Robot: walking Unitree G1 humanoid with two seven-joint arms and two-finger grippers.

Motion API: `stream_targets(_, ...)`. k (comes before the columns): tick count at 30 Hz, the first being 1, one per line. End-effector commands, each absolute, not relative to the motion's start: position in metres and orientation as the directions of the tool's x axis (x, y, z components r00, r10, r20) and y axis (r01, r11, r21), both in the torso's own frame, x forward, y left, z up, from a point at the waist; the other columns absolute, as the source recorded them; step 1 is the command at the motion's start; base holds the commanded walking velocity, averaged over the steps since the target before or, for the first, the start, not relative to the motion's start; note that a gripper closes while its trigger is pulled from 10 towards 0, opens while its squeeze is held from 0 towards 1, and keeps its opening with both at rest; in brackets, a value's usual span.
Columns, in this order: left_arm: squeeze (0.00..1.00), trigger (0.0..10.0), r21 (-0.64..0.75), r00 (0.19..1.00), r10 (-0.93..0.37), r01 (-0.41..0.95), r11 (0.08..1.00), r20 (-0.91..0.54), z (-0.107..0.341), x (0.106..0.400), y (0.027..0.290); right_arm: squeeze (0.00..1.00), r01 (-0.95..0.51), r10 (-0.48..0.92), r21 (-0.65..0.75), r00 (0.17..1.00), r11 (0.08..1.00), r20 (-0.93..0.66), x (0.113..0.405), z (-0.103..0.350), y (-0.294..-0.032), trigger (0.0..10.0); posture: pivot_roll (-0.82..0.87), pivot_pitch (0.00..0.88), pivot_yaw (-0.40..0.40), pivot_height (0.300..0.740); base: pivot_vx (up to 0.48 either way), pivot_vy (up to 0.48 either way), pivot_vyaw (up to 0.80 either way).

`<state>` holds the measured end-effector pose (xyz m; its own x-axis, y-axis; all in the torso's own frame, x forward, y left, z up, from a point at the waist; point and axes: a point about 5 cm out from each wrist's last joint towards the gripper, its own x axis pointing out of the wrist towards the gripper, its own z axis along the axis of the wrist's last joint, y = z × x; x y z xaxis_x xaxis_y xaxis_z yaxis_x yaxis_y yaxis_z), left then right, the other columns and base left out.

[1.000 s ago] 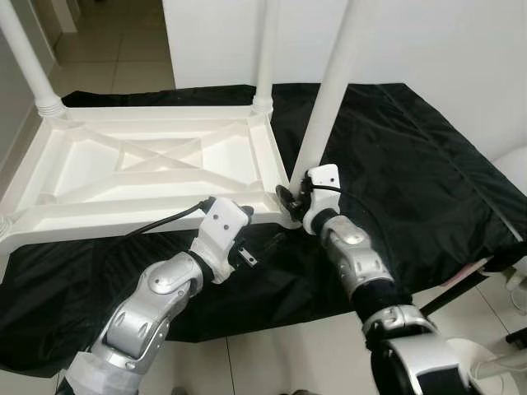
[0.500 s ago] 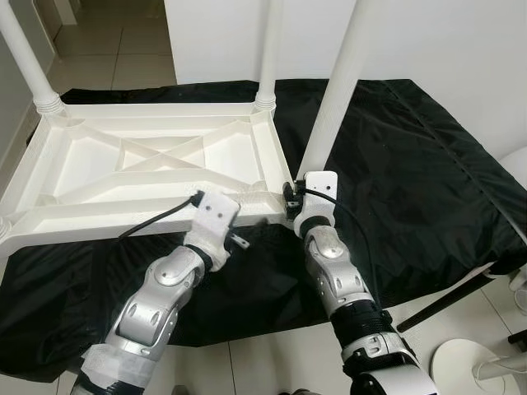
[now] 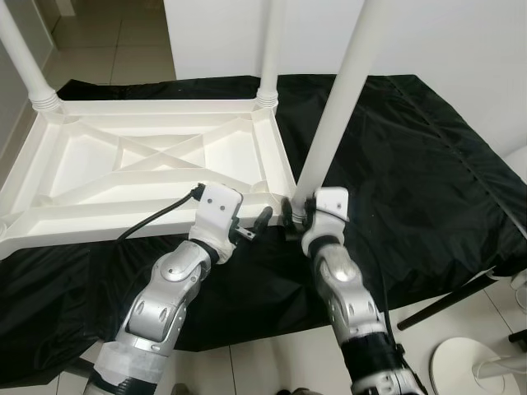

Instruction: Building children table

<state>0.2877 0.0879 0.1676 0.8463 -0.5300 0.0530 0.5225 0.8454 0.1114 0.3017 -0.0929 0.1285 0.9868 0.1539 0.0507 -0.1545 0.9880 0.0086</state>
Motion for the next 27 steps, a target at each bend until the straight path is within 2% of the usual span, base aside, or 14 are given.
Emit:
stream_targets(1,0.00,10.0,0.095,0.872,-0.483,0.476,0.874,0.076,0.169,0.288,0.091,0.00,-0.186,0.186,-0.004,0.981,0.982,0.045,0.294,0.126,-0.095,10.0,-0.01,0.084,-0.049,0.740,0.000,0.000,0.00)
stream_targets(6,0.00,10.0,0.014,0.867,-0.480,0.483,0.876,0.136,0.178,0.288,0.093,0.00,-0.233,0.235,-0.040,0.971,0.972,0.046,0.282,0.123,-0.102,10.0,-0.03,0.082,-0.046,0.740,0.000,0.000,0.00)
stream_targets(11,0.00,10.0,-0.043,0.838,-0.513,0.529,0.848,0.186,0.184,0.286,0.096,0.00,-0.332,0.334,-0.073,0.942,0.941,0.020,0.272,0.117,-0.096,10.0,-0.03,0.078,-0.046,0.740,0.000,0.000,0.00)
stream_targets(20,0.00,10.0,-0.027,0.825,-0.528,0.543,0.839,0.201,0.187,0.282,0.105,0.00,-0.506,0.506,-0.017,0.861,0.862,0.055,0.261,0.125,-0.079,10.0,-0.02,0.074,-0.045,0.740,0.000,0.000,0.00)
stream_targets(24,0.00,10.0,-0.017,0.751,-0.643,0.652,0.758,0.152,0.183,0.269,0.104,0.00,-0.571,0.567,0.011,0.818,0.821,0.095,0.268,0.133,-0.076,10.0,-0.02,0.076,-0.048,0.740,0.000,0.000,0.00)
stream_targets(27,0.00,10.0,0.004,0.727,-0.676,0.680,0.733,0.123,0.179,0.263,0.103,0.00,-0.577,0.572,0.014,0.813,0.817,0.106,0.274,0.135,-0.077,10.0,-0.01,0.082,-0.047,0.740,0.000,0.000,0.00)
